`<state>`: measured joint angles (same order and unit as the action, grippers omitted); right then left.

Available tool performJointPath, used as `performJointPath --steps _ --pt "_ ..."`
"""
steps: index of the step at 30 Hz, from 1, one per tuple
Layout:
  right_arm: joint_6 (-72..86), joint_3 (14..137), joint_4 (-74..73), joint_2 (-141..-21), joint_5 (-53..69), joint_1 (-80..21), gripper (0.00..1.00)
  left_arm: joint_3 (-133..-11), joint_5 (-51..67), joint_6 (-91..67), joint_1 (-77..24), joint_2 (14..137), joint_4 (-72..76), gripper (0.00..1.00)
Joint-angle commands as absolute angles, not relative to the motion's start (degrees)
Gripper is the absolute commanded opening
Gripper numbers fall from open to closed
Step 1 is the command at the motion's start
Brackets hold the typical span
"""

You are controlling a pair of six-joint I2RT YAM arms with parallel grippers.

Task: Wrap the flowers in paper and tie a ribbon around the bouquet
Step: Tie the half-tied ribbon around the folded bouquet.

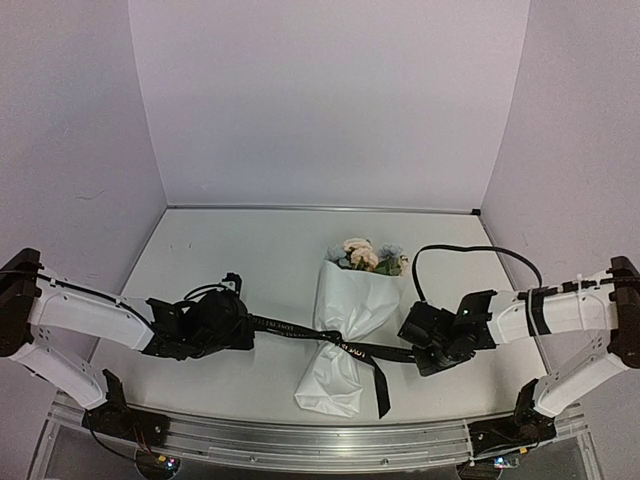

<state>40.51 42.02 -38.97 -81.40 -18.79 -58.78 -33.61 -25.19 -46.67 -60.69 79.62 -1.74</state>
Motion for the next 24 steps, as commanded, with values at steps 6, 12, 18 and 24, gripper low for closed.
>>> performJointPath --steps 6,12,18,24 --pt "45.0 44.6 -40.8 -84.3 -18.4 -58.6 0.00 -31.4 -27.4 -51.2 -60.4 72.7 -4.8 0.00" --pt "45.7 44.9 -43.3 -84.6 -20.1 -58.5 0.00 -30.6 -27.3 -52.1 -60.4 71.7 -6.0 0.00" --pt "44.7 45.0 -45.8 -83.3 -21.0 -57.7 0.00 -30.6 -27.2 -52.4 -60.4 72.4 -6.8 0.00" --pt "45.1 43.5 -47.5 -82.5 -20.7 -55.8 0.00 -30.2 -28.4 -54.9 -60.3 72.7 -9.0 0.00"
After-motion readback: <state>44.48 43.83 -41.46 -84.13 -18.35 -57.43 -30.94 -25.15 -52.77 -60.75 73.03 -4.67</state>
